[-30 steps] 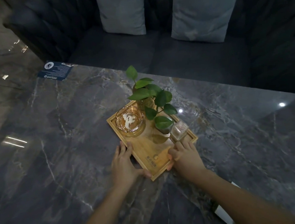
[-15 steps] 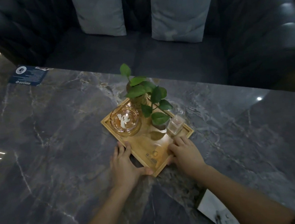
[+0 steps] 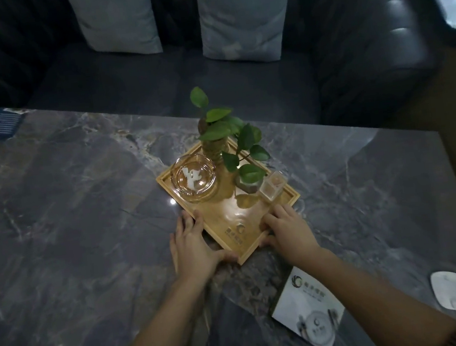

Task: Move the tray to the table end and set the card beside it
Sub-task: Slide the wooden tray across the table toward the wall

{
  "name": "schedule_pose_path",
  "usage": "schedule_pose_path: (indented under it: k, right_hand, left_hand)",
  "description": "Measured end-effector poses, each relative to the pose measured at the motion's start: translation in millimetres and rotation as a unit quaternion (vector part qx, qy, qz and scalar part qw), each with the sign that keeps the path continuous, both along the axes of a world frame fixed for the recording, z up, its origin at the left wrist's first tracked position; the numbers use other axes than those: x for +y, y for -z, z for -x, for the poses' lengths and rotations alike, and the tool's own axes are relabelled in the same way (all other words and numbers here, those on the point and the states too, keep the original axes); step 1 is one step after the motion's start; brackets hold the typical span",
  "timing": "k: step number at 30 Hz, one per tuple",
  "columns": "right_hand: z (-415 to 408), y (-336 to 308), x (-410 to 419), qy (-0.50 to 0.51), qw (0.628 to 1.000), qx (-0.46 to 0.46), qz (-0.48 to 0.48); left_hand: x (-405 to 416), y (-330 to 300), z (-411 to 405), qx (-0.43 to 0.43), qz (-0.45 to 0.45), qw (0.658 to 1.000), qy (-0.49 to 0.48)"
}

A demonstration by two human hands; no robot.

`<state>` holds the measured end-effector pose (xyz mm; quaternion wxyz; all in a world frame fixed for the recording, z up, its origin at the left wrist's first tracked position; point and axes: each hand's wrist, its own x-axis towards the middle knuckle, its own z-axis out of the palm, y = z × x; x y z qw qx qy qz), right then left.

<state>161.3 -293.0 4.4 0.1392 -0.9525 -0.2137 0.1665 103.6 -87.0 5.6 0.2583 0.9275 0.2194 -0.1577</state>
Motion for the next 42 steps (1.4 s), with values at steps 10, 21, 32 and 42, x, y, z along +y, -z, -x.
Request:
schedule_pose_path:
  k: [10, 21, 32, 42]
  right_hand:
    - [2.5, -2.8, -45.3, 0.028, 1.000, 0.001, -0.011]
    - [1.1, 3.3, -56.3, 0.032, 0.999, -0.004, -0.018]
    - [0.3, 1.6, -62.1, 0.027, 0.999, -0.015, -0.012]
    - [10.9, 0.8, -85.8, 0.071, 0.997, -0.009, 0.016]
  left_hand:
    - [-41.2, -3.7, -11.8, 0.005, 0.012, 1.000, 0.026]
    - [-49.3, 0.9, -15.2, 0.006, 0.030, 0.999, 0.032]
    - [-47.7, 3.0, -23.6, 0.016, 0.021, 0.997, 0.077]
    - [-65.2, -0.9, -58.1, 0.021, 0.005, 0.982, 0.189]
